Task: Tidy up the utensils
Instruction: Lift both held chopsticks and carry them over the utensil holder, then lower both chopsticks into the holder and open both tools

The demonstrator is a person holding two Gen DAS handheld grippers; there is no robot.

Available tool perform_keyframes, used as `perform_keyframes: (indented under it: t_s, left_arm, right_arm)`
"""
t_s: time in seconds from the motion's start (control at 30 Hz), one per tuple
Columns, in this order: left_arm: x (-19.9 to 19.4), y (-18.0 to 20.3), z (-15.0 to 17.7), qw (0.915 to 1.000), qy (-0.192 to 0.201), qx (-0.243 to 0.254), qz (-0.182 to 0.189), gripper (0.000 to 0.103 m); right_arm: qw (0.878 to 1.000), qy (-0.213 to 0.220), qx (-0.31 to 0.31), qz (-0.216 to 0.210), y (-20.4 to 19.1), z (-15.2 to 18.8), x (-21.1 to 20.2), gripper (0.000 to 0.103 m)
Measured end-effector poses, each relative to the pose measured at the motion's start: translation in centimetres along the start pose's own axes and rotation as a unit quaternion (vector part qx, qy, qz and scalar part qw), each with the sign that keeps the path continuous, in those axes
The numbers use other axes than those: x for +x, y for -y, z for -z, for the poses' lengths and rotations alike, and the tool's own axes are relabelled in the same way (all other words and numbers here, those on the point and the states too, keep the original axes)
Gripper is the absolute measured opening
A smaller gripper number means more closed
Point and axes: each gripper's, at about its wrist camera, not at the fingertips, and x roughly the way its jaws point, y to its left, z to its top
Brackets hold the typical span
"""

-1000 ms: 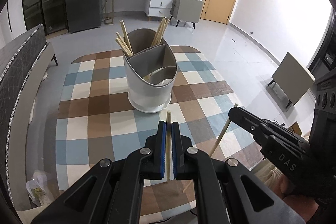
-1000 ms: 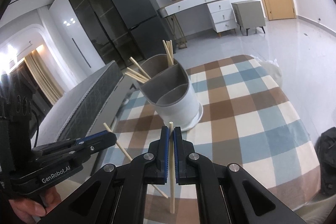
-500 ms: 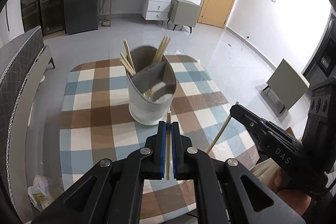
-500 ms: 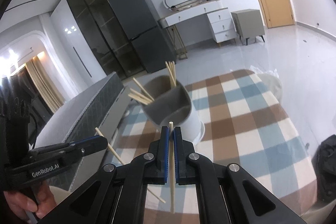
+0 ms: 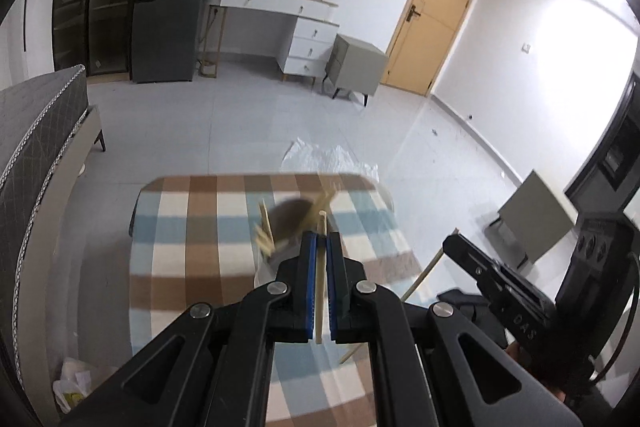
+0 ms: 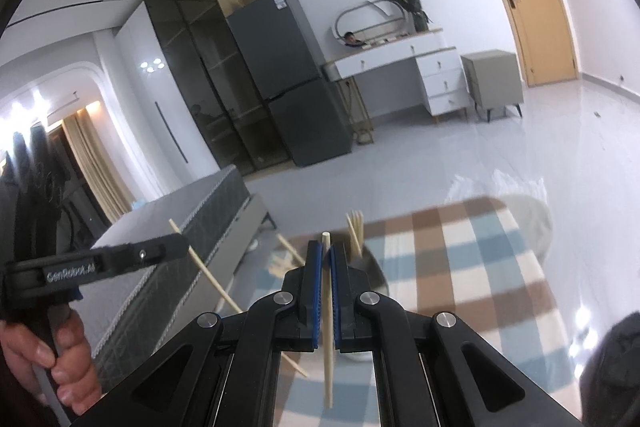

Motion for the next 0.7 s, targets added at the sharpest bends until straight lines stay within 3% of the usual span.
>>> perform_keyframes:
  t_s: [0.4,0.7]
  left_arm:
    - [1.9,-3.1,-6.8,0.9986,0.046,-0.026,0.003,0.000]
    - [6.1,-4.6,-7.0,0.9994,0.022,-0.028,0.001,0.000]
  right_arm:
    - [0.999,0.032,-0.037,-0.009,-1.2,-7.2,4.4,0.004]
    - [0.997,0.055,-0.055,-0.019,-2.3,-9.8,9.1,0.004]
